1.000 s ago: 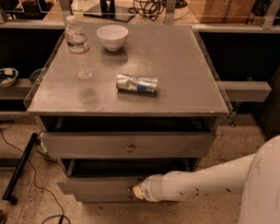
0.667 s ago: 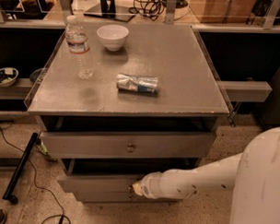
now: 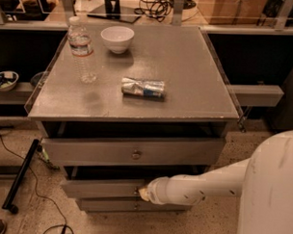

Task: Close middle drawer

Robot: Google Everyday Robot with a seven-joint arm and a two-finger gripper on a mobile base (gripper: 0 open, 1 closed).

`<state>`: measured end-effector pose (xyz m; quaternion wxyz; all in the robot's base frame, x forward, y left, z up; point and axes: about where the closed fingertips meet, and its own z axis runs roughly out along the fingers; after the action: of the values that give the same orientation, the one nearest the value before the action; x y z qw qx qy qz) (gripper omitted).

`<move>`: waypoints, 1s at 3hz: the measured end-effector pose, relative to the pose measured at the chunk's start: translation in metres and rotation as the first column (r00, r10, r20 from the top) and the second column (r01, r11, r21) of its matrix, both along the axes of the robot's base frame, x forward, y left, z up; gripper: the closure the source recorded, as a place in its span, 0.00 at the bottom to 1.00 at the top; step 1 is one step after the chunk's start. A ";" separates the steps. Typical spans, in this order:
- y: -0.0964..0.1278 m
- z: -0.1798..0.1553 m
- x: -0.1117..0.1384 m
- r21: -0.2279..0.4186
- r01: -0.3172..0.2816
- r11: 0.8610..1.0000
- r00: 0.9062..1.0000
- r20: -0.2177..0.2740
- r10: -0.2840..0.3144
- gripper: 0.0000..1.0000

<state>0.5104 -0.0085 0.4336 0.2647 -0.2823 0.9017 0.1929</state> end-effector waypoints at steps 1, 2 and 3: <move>0.001 0.006 0.016 -0.001 0.010 1.000 1.000 0.029 -0.010 1.00; 0.003 0.013 0.029 0.001 0.017 1.000 0.998 0.060 -0.017 1.00; 0.003 0.013 0.029 0.001 0.017 1.000 0.998 0.060 -0.017 1.00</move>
Offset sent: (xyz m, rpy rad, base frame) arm 0.0820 0.0040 0.0345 0.0031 -0.1516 -0.0399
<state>0.5397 -0.0059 0.4462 0.2933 -0.2804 0.8956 0.1823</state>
